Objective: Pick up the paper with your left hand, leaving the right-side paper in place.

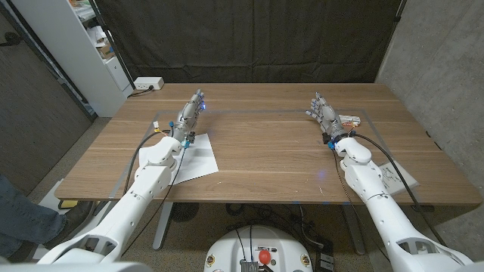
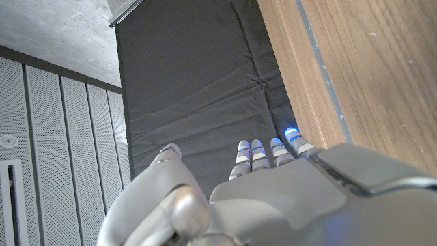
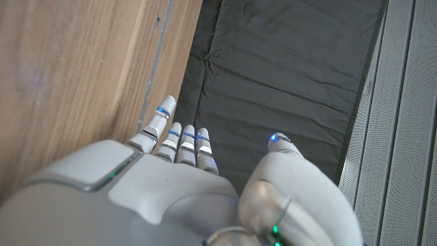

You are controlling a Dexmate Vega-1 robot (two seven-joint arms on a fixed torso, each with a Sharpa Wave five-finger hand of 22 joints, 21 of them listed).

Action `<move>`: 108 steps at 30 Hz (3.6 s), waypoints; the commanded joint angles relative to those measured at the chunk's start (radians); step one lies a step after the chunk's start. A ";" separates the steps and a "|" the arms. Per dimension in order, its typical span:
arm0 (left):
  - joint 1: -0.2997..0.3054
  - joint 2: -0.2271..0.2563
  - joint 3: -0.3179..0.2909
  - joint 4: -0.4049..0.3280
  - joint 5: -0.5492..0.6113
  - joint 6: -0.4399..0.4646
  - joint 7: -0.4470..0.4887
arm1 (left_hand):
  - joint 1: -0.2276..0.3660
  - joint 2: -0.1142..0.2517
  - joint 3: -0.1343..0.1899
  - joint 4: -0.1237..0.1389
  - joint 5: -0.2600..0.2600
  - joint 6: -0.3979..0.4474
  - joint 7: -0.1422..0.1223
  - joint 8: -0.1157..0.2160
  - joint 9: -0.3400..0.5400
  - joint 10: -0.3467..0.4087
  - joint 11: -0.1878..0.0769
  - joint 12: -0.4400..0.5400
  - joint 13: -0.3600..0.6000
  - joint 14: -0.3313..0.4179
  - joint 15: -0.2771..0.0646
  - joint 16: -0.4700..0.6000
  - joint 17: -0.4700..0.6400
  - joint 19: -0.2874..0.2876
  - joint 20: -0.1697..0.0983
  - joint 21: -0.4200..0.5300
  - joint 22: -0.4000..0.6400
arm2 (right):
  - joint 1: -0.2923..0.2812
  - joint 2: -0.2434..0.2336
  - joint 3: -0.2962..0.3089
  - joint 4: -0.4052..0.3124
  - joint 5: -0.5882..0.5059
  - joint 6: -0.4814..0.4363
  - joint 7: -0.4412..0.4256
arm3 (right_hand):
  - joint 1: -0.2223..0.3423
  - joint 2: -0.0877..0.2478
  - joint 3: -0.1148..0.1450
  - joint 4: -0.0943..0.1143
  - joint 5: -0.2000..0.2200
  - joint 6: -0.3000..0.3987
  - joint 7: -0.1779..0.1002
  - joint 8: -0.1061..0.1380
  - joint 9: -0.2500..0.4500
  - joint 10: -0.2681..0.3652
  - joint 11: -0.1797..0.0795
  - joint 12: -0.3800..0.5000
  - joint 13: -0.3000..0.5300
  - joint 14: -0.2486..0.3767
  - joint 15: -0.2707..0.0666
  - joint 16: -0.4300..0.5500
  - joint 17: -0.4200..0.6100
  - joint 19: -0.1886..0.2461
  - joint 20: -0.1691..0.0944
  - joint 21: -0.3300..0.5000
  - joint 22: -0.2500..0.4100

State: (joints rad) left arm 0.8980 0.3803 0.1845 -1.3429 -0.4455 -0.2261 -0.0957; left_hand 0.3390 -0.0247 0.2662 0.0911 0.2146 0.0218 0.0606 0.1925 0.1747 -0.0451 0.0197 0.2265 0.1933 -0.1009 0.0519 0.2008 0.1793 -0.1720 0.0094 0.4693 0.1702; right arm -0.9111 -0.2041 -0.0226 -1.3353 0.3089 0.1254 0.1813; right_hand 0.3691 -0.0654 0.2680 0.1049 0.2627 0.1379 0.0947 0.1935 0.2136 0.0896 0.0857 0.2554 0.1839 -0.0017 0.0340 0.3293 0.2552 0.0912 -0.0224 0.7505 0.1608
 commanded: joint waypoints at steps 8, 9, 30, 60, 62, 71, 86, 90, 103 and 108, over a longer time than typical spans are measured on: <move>0.044 0.002 -0.052 -0.052 0.045 -0.006 -0.026 | 0.006 0.015 0.007 -0.002 0.000 0.006 0.001 0.006 0.003 0.009 0.003 0.007 0.001 0.007 0.000 0.002 0.002 -0.052 0.005 -0.007 0.002 | -0.001 0.064 0.032 0.005 -0.055 -0.004 0.007 | 0.008 0.010 0.003 -0.006 0.004 0.012 -0.001 0.007 -0.002 0.009 -0.002 -0.002 0.002 0.008 0.004 0.000 0.001 0.012 -0.001 -0.008 0.002; 0.047 0.005 -0.054 -0.056 0.047 -0.005 -0.027 | 0.006 0.016 0.007 -0.003 0.000 0.007 0.000 0.006 0.003 0.009 0.003 0.007 0.001 0.007 0.000 0.002 0.002 -0.052 0.005 -0.007 0.002 | -0.002 0.067 0.032 0.005 -0.055 -0.004 0.006 | 0.008 0.011 0.003 -0.006 0.004 0.014 -0.002 0.008 -0.002 0.009 -0.002 -0.002 0.002 0.008 0.004 0.000 0.000 0.012 -0.001 -0.008 0.002; 0.119 0.031 -0.102 -0.110 0.063 -0.068 -0.048 | 0.009 0.022 0.009 -0.008 -0.004 0.017 -0.004 0.006 0.003 0.020 -0.002 0.008 0.001 0.015 -0.003 0.002 0.002 -0.052 0.009 -0.018 0.002 | -0.030 0.075 0.036 -0.030 -0.055 0.024 -0.006 | 0.009 0.014 0.003 -0.009 0.005 0.016 -0.007 0.008 -0.008 0.016 -0.004 -0.007 0.002 0.013 -0.001 -0.003 -0.004 0.018 -0.001 -0.021 0.002; 0.245 0.054 -0.159 -0.209 0.146 -0.195 -0.024 | 0.013 0.027 0.009 -0.016 -0.010 0.032 -0.005 0.006 0.004 0.037 -0.005 0.009 0.000 0.030 -0.007 0.003 0.002 -0.045 0.011 -0.031 0.003 | -0.047 0.072 0.011 -0.051 -0.069 0.034 -0.047 | 0.005 0.015 -0.002 -0.012 0.006 0.027 -0.018 0.010 -0.015 0.028 -0.007 -0.015 0.003 0.022 -0.005 -0.008 -0.010 0.023 -0.003 -0.043 0.002; 0.245 0.054 -0.160 -0.206 0.150 -0.207 -0.027 | 0.014 0.028 0.009 -0.016 -0.010 0.034 -0.006 0.006 0.004 0.034 -0.006 0.007 0.000 0.031 -0.007 0.003 0.002 -0.044 0.012 -0.032 0.003 | -0.052 0.073 0.013 -0.055 -0.067 0.037 -0.049 | 0.005 0.015 -0.002 -0.013 0.006 0.027 -0.017 0.010 -0.015 0.030 -0.006 -0.015 0.003 0.024 -0.005 -0.008 -0.010 0.024 -0.003 -0.044 0.002; 0.256 0.066 -0.172 -0.212 0.126 -0.214 -0.060 | 0.015 0.029 0.010 -0.019 -0.011 0.036 -0.004 0.006 0.004 0.038 -0.006 0.007 0.000 0.033 -0.008 0.002 0.002 -0.045 0.014 -0.037 0.003 | -0.068 0.062 0.014 -0.090 -0.069 0.030 -0.064 | 0.006 0.015 -0.003 -0.015 0.006 0.032 -0.017 0.011 -0.016 0.036 -0.005 -0.016 0.003 0.028 -0.005 -0.009 -0.012 0.029 -0.004 -0.049 0.002; 0.301 0.091 -0.211 -0.246 0.153 -0.228 -0.056 | 0.018 0.031 0.010 -0.025 -0.013 0.044 -0.005 0.005 0.004 0.043 -0.006 0.005 0.000 0.040 -0.008 0.002 0.002 -0.032 0.013 -0.043 0.003 | -0.055 0.062 -0.005 -0.084 -0.070 0.038 -0.068 | 0.004 0.018 -0.004 -0.016 0.007 0.034 -0.018 0.011 -0.018 0.038 -0.005 -0.020 0.003 0.029 -0.007 -0.012 -0.015 0.034 -0.004 -0.058 0.003; 0.308 0.096 -0.219 -0.247 0.168 -0.233 -0.052 | 0.018 0.031 0.009 -0.027 -0.014 0.046 -0.005 0.005 0.004 0.049 -0.006 0.006 0.000 0.049 -0.007 0.004 0.002 -0.018 0.014 -0.041 0.004 | -0.049 0.067 -0.006 -0.075 -0.073 0.045 -0.076 | 0.004 0.018 -0.004 -0.016 0.007 0.034 -0.018 0.010 -0.018 0.039 -0.005 -0.021 0.003 0.030 -0.007 -0.013 -0.016 0.034 -0.004 -0.060 0.003; 0.347 0.116 -0.254 -0.269 0.206 -0.253 -0.041 | 0.020 0.031 0.009 -0.031 -0.015 0.050 -0.003 0.005 0.004 0.053 -0.009 0.006 0.000 0.053 -0.006 0.004 0.002 -0.017 0.017 -0.046 0.004 | -0.039 0.081 -0.006 -0.056 -0.073 0.056 -0.087 | 0.004 0.021 -0.004 -0.018 0.007 0.039 -0.020 0.011 -0.019 0.045 -0.007 -0.023 0.004 0.035 -0.007 -0.014 -0.018 0.038 -0.003 -0.068 0.003; 0.358 0.112 -0.267 -0.278 0.225 -0.265 -0.026 | 0.022 0.031 0.009 -0.033 -0.015 0.052 -0.002 0.005 0.004 0.056 -0.010 0.007 0.001 0.054 -0.006 0.003 0.002 -0.017 0.018 -0.048 0.004 | -0.036 0.082 -0.003 -0.052 -0.072 0.065 -0.086 | 0.003 0.022 -0.005 -0.018 0.008 0.039 -0.019 0.011 -0.020 0.045 -0.006 -0.024 0.004 0.035 -0.007 -0.015 -0.018 0.039 -0.003 -0.072 0.003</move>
State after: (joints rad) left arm 1.2287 0.4887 -0.0552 -1.6038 -0.2556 -0.4707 -0.1430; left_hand 0.3559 0.0032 0.2700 0.0647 0.2005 0.0611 0.0569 0.1925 0.1745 -0.0005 0.0072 0.2264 0.1909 -0.0493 0.0462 0.2007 0.1789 -0.1738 0.0219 0.4249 0.1698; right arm -0.9543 -0.1286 -0.0269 -1.3971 0.2367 0.1771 0.0999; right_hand 0.3705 -0.0536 0.2610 0.0896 0.2664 0.1680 0.0787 0.2013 0.1905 0.1269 0.0839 0.2321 0.1837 0.0217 0.0249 0.3174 0.2369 0.1244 -0.0249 0.6802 0.1604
